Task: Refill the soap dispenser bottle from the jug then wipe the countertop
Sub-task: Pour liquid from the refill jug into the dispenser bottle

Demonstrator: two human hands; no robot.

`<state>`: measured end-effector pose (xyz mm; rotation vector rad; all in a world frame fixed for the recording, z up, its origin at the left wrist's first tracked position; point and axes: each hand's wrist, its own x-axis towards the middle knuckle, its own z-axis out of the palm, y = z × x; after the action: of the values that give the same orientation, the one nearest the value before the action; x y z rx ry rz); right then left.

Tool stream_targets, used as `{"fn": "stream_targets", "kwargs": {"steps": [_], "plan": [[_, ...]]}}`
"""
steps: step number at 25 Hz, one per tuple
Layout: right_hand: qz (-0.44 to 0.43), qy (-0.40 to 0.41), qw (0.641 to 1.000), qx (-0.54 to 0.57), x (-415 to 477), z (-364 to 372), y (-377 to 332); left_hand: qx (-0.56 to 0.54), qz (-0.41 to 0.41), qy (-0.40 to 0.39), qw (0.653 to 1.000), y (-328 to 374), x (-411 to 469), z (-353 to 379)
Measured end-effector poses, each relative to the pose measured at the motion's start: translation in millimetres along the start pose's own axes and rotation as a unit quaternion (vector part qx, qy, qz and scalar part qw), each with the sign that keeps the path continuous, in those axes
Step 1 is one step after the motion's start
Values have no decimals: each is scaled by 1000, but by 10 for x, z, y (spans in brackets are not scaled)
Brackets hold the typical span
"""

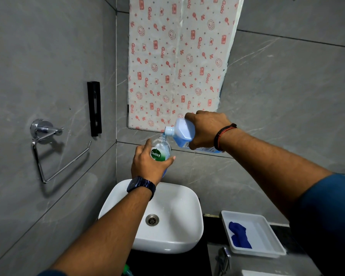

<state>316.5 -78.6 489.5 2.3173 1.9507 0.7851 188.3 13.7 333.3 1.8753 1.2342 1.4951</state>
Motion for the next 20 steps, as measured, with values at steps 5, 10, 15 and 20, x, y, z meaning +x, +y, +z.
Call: {"fn": "stream_targets", "kwargs": {"steps": [5, 10, 15, 20], "plan": [[0, -5, 1000, -2, -7, -5, -17, -1, -1, -1, 1000, -14, -2, 12], [0, 1, 1000, 1, 1, -3, -14, -1, -3, 1, 1000, -5, -3, 3], [-3, 8, 1000, -4, 8, -8, 4, -4, -1, 10, 1000, 16, 2, -3], [1, 10, 1000, -9, 14, -1, 5, -1, -4, 5, 1000, 24, 1, -3]]}}
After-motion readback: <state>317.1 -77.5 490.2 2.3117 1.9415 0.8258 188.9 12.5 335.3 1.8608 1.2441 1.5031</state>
